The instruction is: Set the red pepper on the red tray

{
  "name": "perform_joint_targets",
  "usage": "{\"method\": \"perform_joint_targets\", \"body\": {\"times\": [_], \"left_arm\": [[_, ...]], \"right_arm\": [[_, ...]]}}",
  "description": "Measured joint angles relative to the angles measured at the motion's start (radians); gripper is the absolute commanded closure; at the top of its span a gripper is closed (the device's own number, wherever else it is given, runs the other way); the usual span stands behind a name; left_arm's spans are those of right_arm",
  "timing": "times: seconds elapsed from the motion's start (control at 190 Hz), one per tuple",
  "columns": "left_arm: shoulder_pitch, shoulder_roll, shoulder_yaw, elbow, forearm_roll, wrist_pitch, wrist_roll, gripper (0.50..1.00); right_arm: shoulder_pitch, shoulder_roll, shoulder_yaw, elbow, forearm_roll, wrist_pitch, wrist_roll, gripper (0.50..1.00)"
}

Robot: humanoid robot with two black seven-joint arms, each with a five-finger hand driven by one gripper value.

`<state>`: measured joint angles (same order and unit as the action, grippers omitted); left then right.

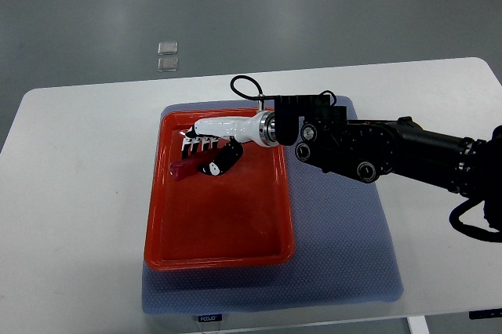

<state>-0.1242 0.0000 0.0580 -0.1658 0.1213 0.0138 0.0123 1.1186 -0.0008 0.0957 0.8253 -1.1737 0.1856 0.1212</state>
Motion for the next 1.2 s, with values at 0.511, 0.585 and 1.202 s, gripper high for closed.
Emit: {"method": "perform_joint_targets", "body": {"times": [0.511,0.585,1.202], "left_arm": [[0.0,0.0,0.0,0.0,0.0,0.0,-0.001,0.5],[0.0,0.0,0.0,0.0,0.0,0.0,-0.001,0.5],[0.006,0.0,0.0,0.002,0.0,0.003,-0.001,0.5]], "right_arm": [[-0.044,0.001,0.004,-0.036,-0.045,-0.009,0.008,0.72],[-0.045,0.001,0.006,-0.036,-0.044,-0.009,0.008,0.664],[-0.084,-0.098,0.387,-0.02,0.238,0.0,0.031,0.64]]}}
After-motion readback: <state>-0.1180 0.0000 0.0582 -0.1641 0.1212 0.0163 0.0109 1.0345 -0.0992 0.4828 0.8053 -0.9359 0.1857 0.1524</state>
